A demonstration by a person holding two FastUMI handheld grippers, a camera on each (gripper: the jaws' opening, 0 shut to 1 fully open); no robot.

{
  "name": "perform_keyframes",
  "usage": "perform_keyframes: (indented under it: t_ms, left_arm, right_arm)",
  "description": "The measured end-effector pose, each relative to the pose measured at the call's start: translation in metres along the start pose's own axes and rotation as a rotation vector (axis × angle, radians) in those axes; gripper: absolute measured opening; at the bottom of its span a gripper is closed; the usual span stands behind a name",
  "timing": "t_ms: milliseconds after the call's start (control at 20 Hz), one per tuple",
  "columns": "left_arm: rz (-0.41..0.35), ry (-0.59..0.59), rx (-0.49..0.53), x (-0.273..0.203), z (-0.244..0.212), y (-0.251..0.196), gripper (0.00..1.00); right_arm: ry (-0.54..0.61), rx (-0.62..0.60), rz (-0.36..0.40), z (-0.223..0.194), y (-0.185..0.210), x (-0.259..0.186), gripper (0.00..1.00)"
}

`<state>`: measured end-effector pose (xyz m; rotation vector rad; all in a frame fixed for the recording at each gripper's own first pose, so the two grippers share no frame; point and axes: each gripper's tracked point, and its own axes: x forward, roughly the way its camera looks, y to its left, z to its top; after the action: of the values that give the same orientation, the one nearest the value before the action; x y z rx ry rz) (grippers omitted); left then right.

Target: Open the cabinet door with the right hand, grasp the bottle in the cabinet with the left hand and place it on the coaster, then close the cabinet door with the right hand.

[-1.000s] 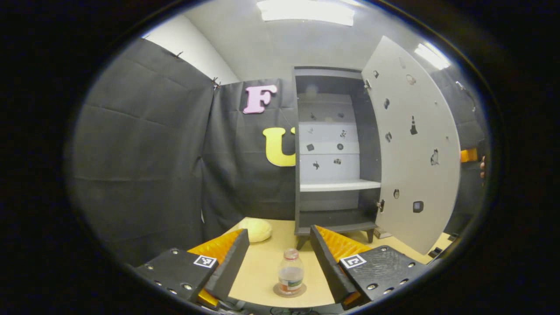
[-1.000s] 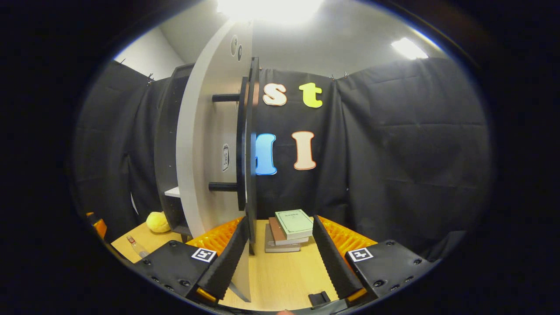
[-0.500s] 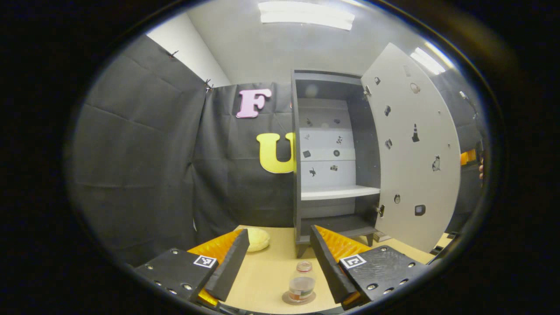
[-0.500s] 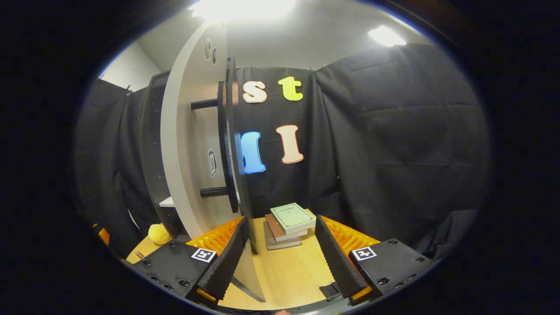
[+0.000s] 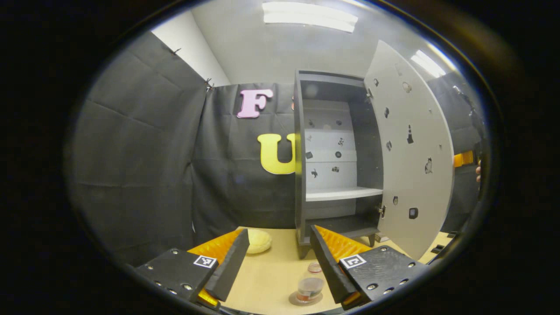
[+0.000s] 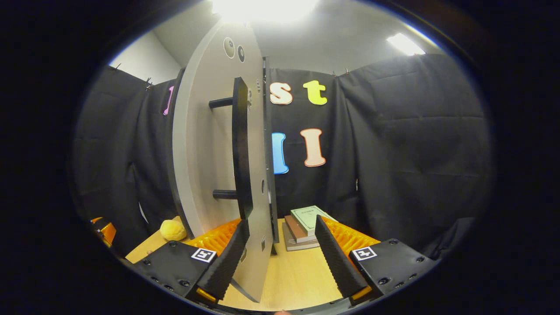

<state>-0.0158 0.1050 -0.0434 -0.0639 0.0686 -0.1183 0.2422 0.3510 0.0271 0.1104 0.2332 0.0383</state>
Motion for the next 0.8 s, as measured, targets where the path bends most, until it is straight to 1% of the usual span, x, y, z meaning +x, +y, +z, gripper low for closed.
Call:
perform_keyframes:
  t_ms: [150,400,450,500,550,600,750,800]
  left_arm:
    - [0.023,0.007,0.009,-0.002,-0.004,0.017,0.84]
    - [0.064,0.014,-0.01,-0.007,-0.008,0.044,0.84]
    - [0.071,0.012,-0.011,-0.008,-0.007,0.048,0.84]
    - [0.077,0.01,-0.01,-0.008,-0.006,0.051,0.87]
    - [0.084,0.006,-0.009,-0.008,-0.004,0.055,0.87]
    - [0.091,0.003,-0.009,-0.009,-0.003,0.06,0.84]
    - [0.107,-0.004,-0.014,-0.011,0.001,0.069,0.84]
    - [0.114,-0.007,-0.013,-0.013,0.002,0.073,0.84]
  right_arm:
    - [-0.001,-0.006,0.045,0.0,0.028,0.005,0.97]
    - [-0.01,-0.015,0.122,0.0,0.077,0.019,0.96]
    - [-0.007,-0.011,0.142,-0.001,0.087,0.024,0.96]
    - [-0.006,-0.007,0.161,-0.002,0.098,0.03,0.96]
    - [-0.006,-0.009,0.175,-0.002,0.107,0.034,0.96]
    - [-0.007,-0.008,0.191,-0.001,0.119,0.04,0.96]
    - [-0.015,0.0,0.259,0.001,0.157,0.055,0.97]
    - [-0.022,-0.006,0.268,0.003,0.166,0.062,0.97]
